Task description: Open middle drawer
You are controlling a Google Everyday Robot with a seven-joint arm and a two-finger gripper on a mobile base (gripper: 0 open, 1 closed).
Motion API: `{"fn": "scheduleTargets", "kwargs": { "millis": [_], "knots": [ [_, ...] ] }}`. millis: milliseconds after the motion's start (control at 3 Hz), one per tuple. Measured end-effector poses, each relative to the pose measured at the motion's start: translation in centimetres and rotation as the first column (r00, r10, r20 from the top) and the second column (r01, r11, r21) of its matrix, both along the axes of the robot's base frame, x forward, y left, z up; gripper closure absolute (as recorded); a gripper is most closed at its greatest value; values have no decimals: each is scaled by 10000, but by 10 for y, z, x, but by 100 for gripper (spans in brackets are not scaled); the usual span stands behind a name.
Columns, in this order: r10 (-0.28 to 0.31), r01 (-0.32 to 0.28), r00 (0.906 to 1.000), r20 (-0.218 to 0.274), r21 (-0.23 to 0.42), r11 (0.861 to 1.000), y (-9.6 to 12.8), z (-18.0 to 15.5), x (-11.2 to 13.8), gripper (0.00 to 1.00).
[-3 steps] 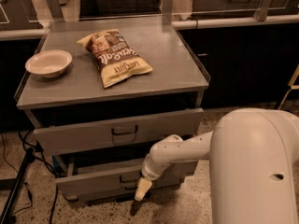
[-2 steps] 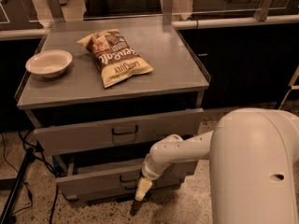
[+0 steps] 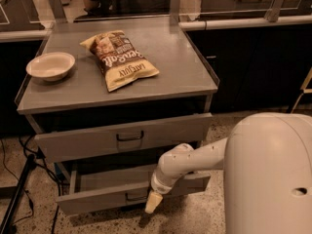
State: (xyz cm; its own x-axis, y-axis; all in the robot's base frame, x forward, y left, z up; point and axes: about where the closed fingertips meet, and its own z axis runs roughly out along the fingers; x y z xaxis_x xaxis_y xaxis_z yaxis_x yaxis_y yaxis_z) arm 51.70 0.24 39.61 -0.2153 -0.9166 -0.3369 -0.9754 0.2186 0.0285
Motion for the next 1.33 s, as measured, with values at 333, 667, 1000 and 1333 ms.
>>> {"fn": "scheduleTargets", "kwargs": {
  "millis": [333, 667, 1000, 1333],
  "knots": [
    [0, 0, 10000, 0, 0, 10000, 0, 0, 0, 42],
    [0, 0, 10000, -1, 0, 10000, 0, 0, 0, 66],
    [0, 0, 10000, -1, 0, 10000, 0, 0, 0, 89],
    [-3, 3, 10000, 3, -3, 10000, -3, 2, 0, 100]
  ]
}}
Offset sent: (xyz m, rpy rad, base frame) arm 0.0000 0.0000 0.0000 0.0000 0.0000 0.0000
